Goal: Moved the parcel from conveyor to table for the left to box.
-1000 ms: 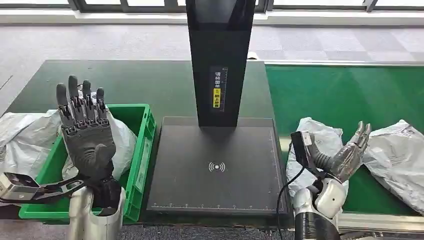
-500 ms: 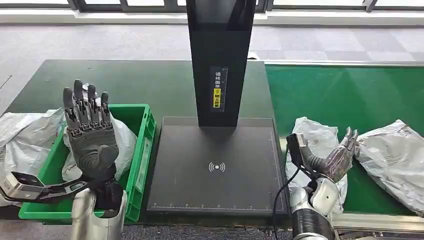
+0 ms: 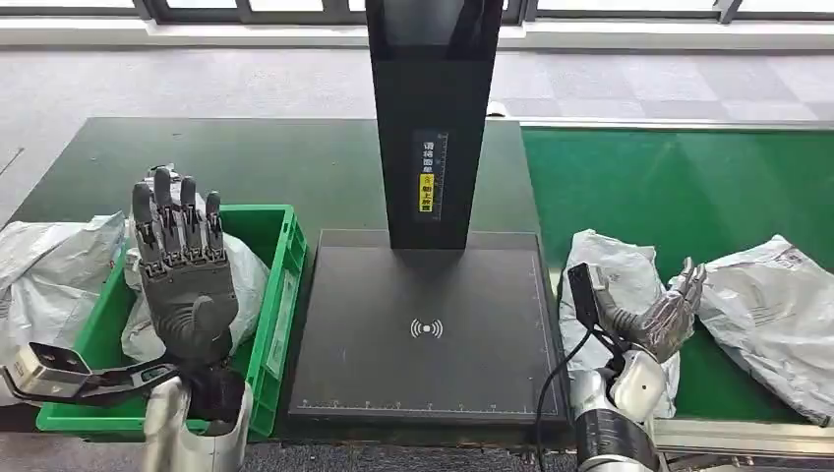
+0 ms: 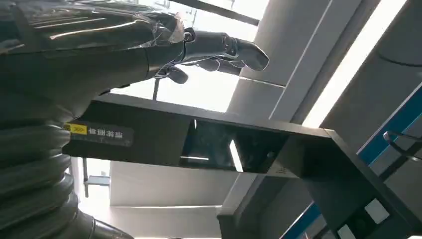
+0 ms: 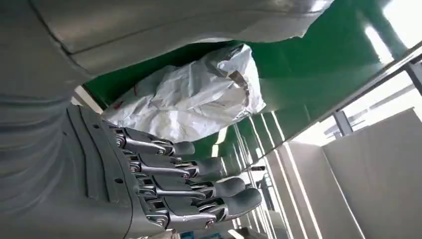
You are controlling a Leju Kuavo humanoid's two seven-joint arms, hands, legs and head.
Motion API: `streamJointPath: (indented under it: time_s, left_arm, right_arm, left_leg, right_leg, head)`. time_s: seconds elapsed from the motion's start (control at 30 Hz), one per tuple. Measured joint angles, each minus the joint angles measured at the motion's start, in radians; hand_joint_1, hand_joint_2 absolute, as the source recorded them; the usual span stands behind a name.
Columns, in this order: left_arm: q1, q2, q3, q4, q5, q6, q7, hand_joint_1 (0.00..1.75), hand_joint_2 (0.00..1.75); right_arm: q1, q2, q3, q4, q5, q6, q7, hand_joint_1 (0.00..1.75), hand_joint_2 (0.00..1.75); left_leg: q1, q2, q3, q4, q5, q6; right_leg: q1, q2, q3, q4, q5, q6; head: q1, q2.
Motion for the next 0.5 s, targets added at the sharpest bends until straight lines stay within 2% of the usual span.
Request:
streamJointPath:
  time_s: [0.17, 0.3, 0.37, 0.43, 0.5]
  left_arm:
    - [0.002, 0.0, -0.005, 0.017, -0.001, -0.003, 0.0, 0.0, 1.75]
    - [0.002, 0.001, -0.005, 0.027, -0.002, -0.007, 0.0, 0.0, 1.75]
    - [0.002, 0.001, -0.005, 0.031, -0.008, -0.011, 0.0, 0.0, 1.75]
    - [0.009, 0.001, -0.005, 0.032, -0.019, -0.011, 0.0, 0.0, 1.75]
    - [0.022, 0.001, -0.005, 0.032, -0.022, -0.009, 0.0, 0.0, 1.75]
  right_arm:
    - [-0.006, -0.015, 0.0, 0.034, 0.003, 0.0, 0.012, 0.0, 1.75]
    - [-0.031, -0.032, 0.0, 0.11, 0.014, 0.009, 0.07, 0.0, 1.75]
    - [-0.056, -0.049, 0.0, 0.18, 0.027, 0.082, 0.125, 0.0, 1.75]
    - [-0.079, -0.065, 0.0, 0.259, 0.046, 0.244, 0.225, 0.0, 1.75]
    - [-0.081, -0.076, 0.0, 0.317, 0.054, 0.289, 0.257, 0.0, 1.75]
  left_leg:
    - [0.0, 0.0, 0.0, 0.0, 0.0, 0.0]
    - [0.0, 0.0, 0.0, 0.0, 0.0, 0.0]
    - [0.0, 0.0, 0.0, 0.0, 0.0, 0.0]
    - [0.0, 0.0, 0.0, 0.0, 0.0, 0.0]
    - [0.0, -0.001, 0.0, 0.0, 0.0, 0.0]
  right_leg:
    - [0.0, 0.0, 0.0, 0.0, 0.0, 0.0]
    - [0.0, 0.0, 0.0, 0.0, 0.0, 0.0]
    - [0.0, 0.0, 0.0, 0.0, 0.0, 0.0]
    - [0.0, 0.0, 0.0, 0.0, 0.0, 0.0]
    - [0.0, -0.001, 0.0, 0.0, 0.0, 0.0]
  head:
    - [0.0, 0.0]
    - [0.0, 0.0]
    - [0.0, 0.0]
    - [0.0, 0.0]
    - [0.0, 0.0]
